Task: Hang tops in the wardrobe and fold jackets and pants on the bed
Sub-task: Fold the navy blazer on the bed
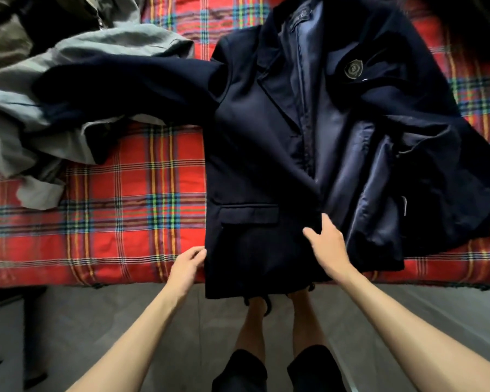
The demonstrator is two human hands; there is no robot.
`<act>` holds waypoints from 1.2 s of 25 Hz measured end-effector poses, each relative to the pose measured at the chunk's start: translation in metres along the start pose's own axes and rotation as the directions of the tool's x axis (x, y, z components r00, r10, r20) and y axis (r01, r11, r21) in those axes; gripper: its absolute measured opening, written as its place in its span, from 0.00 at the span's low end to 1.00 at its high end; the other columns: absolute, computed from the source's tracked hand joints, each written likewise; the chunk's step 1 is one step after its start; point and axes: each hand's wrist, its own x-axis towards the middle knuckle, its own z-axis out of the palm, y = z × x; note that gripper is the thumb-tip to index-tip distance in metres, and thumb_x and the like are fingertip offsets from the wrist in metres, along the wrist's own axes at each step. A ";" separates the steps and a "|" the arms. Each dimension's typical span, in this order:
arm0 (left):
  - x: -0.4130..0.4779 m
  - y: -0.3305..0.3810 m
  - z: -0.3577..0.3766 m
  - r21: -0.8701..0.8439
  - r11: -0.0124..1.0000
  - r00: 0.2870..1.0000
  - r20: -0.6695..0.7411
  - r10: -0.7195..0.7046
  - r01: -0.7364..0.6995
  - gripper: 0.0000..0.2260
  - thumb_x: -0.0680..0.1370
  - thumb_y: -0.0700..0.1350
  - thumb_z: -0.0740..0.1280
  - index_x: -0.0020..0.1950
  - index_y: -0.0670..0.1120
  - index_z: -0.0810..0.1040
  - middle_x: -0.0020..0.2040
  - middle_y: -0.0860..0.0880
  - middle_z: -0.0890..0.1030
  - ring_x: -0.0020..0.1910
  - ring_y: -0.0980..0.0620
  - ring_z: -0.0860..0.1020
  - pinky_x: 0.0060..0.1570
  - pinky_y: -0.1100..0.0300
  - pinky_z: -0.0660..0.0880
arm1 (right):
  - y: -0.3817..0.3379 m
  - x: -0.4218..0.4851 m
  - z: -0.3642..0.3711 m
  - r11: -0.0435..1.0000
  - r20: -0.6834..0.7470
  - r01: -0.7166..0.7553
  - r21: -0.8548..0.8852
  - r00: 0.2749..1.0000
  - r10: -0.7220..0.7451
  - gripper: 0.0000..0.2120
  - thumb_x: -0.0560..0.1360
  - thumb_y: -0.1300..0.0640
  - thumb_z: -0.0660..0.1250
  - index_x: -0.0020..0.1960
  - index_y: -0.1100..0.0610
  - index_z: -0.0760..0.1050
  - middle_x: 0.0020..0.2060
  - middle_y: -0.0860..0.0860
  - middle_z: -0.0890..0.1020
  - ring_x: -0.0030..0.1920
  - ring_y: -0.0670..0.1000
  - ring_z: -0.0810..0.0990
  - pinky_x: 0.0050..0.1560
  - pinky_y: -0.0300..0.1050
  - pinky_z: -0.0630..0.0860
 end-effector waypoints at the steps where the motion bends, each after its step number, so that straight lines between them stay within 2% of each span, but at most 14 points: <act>1: 0.002 0.000 0.002 0.117 0.992 0.999 -0.025 0.044 -0.041 0.07 0.81 0.45 0.64 0.53 0.45 0.81 0.51 0.49 0.84 0.55 0.47 0.81 0.53 0.55 0.73 | 0.003 0.002 -0.003 1.000 0.076 -0.002 -0.027 0.997 0.004 0.07 0.76 0.55 0.66 0.53 0.54 0.74 0.49 0.53 0.82 0.50 0.56 0.79 0.51 0.51 0.74; 3: 0.006 0.000 0.007 0.215 0.974 0.991 -0.087 0.098 -0.077 0.04 0.80 0.46 0.67 0.46 0.48 0.80 0.44 0.51 0.84 0.46 0.50 0.81 0.46 0.54 0.73 | -0.001 0.008 0.000 0.999 0.078 0.001 0.039 0.997 -0.004 0.04 0.76 0.55 0.66 0.51 0.54 0.75 0.46 0.50 0.82 0.48 0.52 0.79 0.48 0.48 0.73; 6: -0.005 0.002 0.006 0.278 0.956 0.976 -0.169 0.140 -0.089 0.10 0.79 0.49 0.68 0.39 0.48 0.74 0.35 0.49 0.80 0.34 0.53 0.74 0.36 0.55 0.69 | -0.017 0.010 0.000 0.990 -0.012 -0.044 0.133 0.999 0.046 0.03 0.74 0.60 0.62 0.45 0.55 0.74 0.39 0.50 0.82 0.41 0.50 0.77 0.43 0.44 0.73; 8: -0.009 0.005 0.000 0.348 0.934 0.983 -0.133 0.129 -0.075 0.13 0.78 0.51 0.69 0.38 0.47 0.72 0.34 0.48 0.79 0.33 0.52 0.73 0.35 0.52 0.71 | -0.023 0.014 -0.003 0.980 0.060 -0.103 0.168 0.994 0.094 0.04 0.72 0.60 0.63 0.44 0.55 0.76 0.38 0.50 0.82 0.40 0.51 0.78 0.43 0.47 0.75; 10: -0.001 0.023 -0.007 0.387 0.919 0.989 -0.086 0.122 -0.080 0.12 0.77 0.54 0.70 0.42 0.47 0.75 0.36 0.51 0.80 0.36 0.52 0.76 0.39 0.51 0.72 | -0.034 0.027 -0.006 0.927 0.154 -0.158 0.341 0.982 0.111 0.07 0.72 0.61 0.67 0.49 0.56 0.79 0.41 0.50 0.84 0.43 0.49 0.81 0.47 0.46 0.76; 13: 0.026 0.083 -0.010 0.091 0.991 0.987 -0.118 0.111 -0.101 0.15 0.76 0.52 0.72 0.58 0.47 0.75 0.52 0.51 0.81 0.48 0.54 0.78 0.50 0.58 0.71 | -0.073 0.068 -0.014 0.827 0.184 -0.222 0.517 0.972 0.146 0.18 0.71 0.56 0.73 0.59 0.58 0.78 0.48 0.49 0.83 0.49 0.45 0.80 0.52 0.39 0.74; 17: 0.099 0.179 -0.009 -0.273 0.957 0.987 -0.152 0.057 -0.097 0.39 0.71 0.60 0.74 0.73 0.40 0.66 0.64 0.47 0.76 0.61 0.51 0.76 0.66 0.54 0.71 | -0.128 0.135 -0.015 0.742 0.260 -0.300 0.599 0.950 0.174 0.18 0.70 0.54 0.75 0.57 0.57 0.78 0.47 0.50 0.82 0.57 0.51 0.77 0.64 0.45 0.70; 19: 0.136 0.218 -0.005 -0.334 0.939 0.969 -0.246 0.002 -0.087 0.43 0.66 0.64 0.75 0.70 0.38 0.69 0.65 0.44 0.76 0.62 0.46 0.77 0.66 0.49 0.72 | -0.151 0.165 -0.013 0.795 0.165 -0.203 0.572 0.978 0.130 0.14 0.72 0.58 0.74 0.56 0.56 0.77 0.44 0.50 0.81 0.53 0.50 0.76 0.64 0.45 0.71; 22: 0.157 0.243 0.009 -0.361 0.931 0.855 -0.496 -0.151 -0.045 0.26 0.73 0.55 0.73 0.60 0.37 0.73 0.59 0.44 0.78 0.56 0.44 0.77 0.61 0.48 0.74 | -0.169 0.190 -0.020 0.941 -0.162 0.223 0.253 0.969 -0.186 0.14 0.72 0.62 0.71 0.56 0.54 0.75 0.44 0.49 0.80 0.45 0.49 0.78 0.51 0.40 0.73; 24: 0.142 0.249 0.021 -0.225 0.972 0.667 -0.735 -0.121 -0.072 0.21 0.73 0.50 0.74 0.57 0.39 0.72 0.56 0.42 0.77 0.56 0.41 0.76 0.59 0.49 0.71 | -0.172 0.193 -0.027 0.941 -0.156 0.331 0.070 0.935 -0.317 0.20 0.71 0.62 0.69 0.61 0.52 0.72 0.49 0.48 0.78 0.46 0.47 0.77 0.51 0.40 0.73; 25: 0.134 0.253 0.026 -0.048 0.987 0.551 -0.833 0.046 -0.155 0.21 0.72 0.48 0.75 0.57 0.39 0.72 0.56 0.40 0.77 0.56 0.39 0.75 0.58 0.49 0.68 | -0.173 0.198 -0.030 0.925 -0.141 0.381 0.014 0.916 -0.375 0.23 0.70 0.61 0.69 0.64 0.53 0.71 0.53 0.48 0.77 0.48 0.47 0.76 0.52 0.42 0.73; 27: 0.131 0.274 0.027 0.383 0.873 0.404 -0.778 0.481 -0.301 0.20 0.72 0.47 0.74 0.58 0.40 0.73 0.55 0.39 0.76 0.56 0.39 0.73 0.56 0.50 0.66 | -0.194 0.222 -0.035 0.852 -0.125 0.523 -0.024 0.844 -0.522 0.24 0.70 0.60 0.70 0.65 0.56 0.72 0.58 0.50 0.75 0.54 0.48 0.76 0.57 0.44 0.73; 29: 0.155 0.309 0.022 0.690 0.647 0.429 -0.503 0.750 -0.324 0.23 0.73 0.51 0.73 0.63 0.41 0.73 0.58 0.41 0.75 0.57 0.41 0.72 0.58 0.49 0.67 | -0.226 0.259 -0.029 0.839 -0.046 0.537 -0.090 0.839 -0.542 0.24 0.73 0.57 0.70 0.67 0.58 0.71 0.61 0.53 0.76 0.60 0.52 0.75 0.63 0.46 0.70; 30: 0.176 0.326 0.020 0.778 0.559 0.498 -0.378 0.781 -0.287 0.27 0.74 0.54 0.72 0.65 0.40 0.72 0.59 0.40 0.75 0.58 0.40 0.73 0.59 0.48 0.67 | -0.241 0.277 -0.024 0.877 0.016 0.459 -0.141 0.887 -0.462 0.25 0.74 0.54 0.70 0.69 0.59 0.70 0.63 0.54 0.76 0.63 0.54 0.74 0.64 0.48 0.69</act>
